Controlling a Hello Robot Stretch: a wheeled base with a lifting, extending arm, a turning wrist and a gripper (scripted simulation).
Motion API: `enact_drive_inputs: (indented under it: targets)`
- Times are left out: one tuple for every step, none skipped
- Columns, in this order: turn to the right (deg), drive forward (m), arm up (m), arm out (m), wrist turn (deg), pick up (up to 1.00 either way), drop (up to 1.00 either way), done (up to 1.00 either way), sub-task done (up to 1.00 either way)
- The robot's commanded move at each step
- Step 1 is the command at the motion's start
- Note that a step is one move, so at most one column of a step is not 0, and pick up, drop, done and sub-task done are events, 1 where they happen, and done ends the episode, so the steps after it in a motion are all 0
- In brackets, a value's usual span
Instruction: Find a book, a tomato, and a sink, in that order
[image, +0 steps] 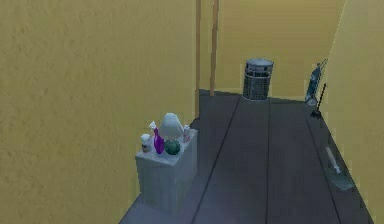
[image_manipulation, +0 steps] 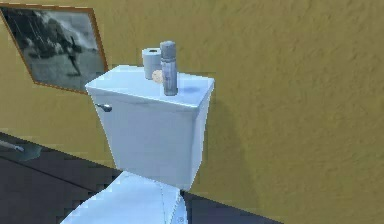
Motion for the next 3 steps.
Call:
enact_drive_inputs:
  targets:
    - [33.0, 0.00, 0.00, 0.00, 0.0, 0.00, 0.00, 0.00, 0.00]
    - [-45.0, 0.00, 0.00, 0.00, 0.0, 0.00, 0.00, 0.00, 0.00]
    - [45.0, 0.00, 0.00, 0.00, 0.0, 0.00, 0.00, 0.00, 0.00]
